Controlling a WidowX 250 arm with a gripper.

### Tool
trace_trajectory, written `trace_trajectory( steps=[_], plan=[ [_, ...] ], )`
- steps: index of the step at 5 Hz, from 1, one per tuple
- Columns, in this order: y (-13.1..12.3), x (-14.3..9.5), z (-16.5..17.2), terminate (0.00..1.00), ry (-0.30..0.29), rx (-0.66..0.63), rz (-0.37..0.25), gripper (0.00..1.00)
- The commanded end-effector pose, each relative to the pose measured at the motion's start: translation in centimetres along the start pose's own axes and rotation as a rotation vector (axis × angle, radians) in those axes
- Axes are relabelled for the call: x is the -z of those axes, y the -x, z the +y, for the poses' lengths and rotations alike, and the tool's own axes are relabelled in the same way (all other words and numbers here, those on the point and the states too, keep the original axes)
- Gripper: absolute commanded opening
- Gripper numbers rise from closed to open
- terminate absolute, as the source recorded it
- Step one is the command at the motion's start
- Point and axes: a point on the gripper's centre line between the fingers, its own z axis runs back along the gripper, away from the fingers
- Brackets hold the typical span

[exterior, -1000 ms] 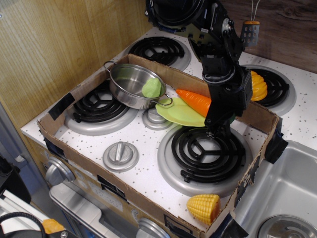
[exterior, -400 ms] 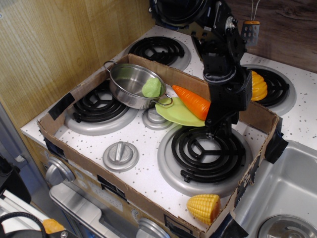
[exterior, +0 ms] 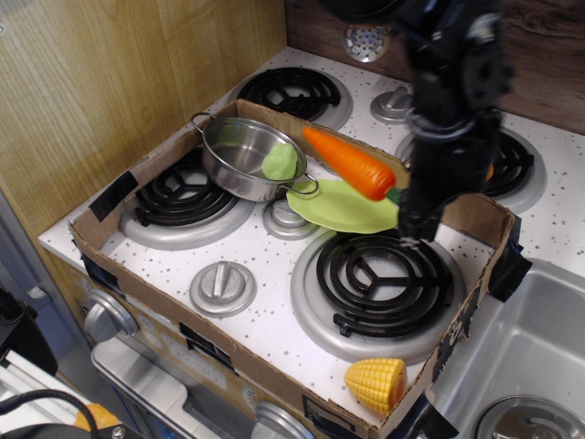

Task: Take carrot off plate

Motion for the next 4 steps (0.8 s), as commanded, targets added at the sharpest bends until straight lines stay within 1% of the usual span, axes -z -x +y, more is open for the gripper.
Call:
trace_trajectory(
  steps=[1,2,3,4],
  plan=[
    [-1.1,-5.1,-2.4,0.0,-0.106,-0.148,0.095,0.0],
    [1.8,-4.0,-3.5,0.0,-0.122,-0.236,0.098,0.0],
    [4.2,-2.9,-4.1,0.0,-0.054,-0.319,0.073,0.0],
    [6.6,-1.4,-4.8,0.0,-0.046,-0.353,0.065,0.0]
  ],
)
